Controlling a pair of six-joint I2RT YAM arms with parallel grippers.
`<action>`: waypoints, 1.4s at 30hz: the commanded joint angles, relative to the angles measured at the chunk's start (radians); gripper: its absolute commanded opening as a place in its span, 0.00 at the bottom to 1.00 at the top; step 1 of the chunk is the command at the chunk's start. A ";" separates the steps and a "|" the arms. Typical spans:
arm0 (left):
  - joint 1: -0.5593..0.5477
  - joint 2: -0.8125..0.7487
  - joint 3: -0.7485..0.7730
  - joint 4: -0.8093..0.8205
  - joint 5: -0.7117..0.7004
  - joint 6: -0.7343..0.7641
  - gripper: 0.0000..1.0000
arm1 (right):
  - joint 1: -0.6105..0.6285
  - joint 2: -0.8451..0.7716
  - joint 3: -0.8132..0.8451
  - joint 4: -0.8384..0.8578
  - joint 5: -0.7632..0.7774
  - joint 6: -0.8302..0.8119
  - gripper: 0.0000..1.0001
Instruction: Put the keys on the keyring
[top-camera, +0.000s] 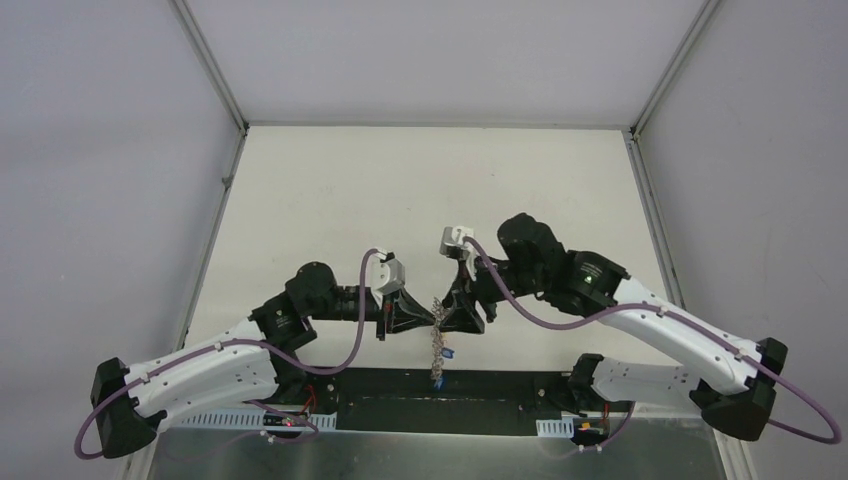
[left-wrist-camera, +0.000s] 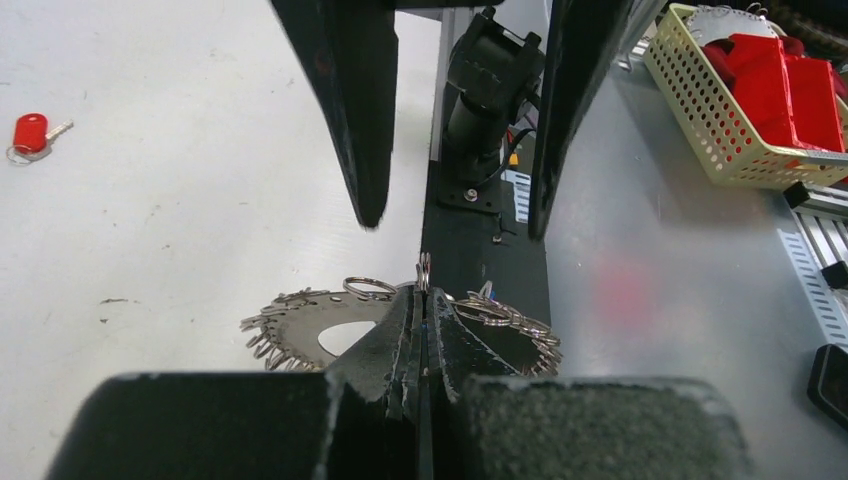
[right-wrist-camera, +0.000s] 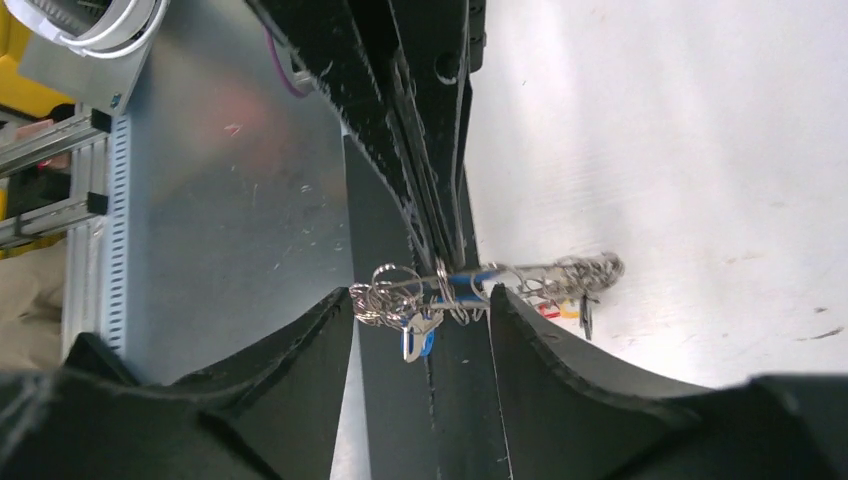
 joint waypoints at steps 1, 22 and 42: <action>-0.010 -0.096 -0.029 0.140 -0.053 -0.026 0.00 | 0.003 -0.141 -0.081 0.235 0.079 0.075 0.56; -0.010 -0.166 -0.154 0.630 -0.073 -0.109 0.00 | 0.005 -0.258 -0.274 0.661 -0.084 0.139 0.31; -0.010 -0.204 -0.108 0.459 -0.085 -0.087 0.11 | 0.005 -0.231 -0.234 0.561 -0.024 0.123 0.00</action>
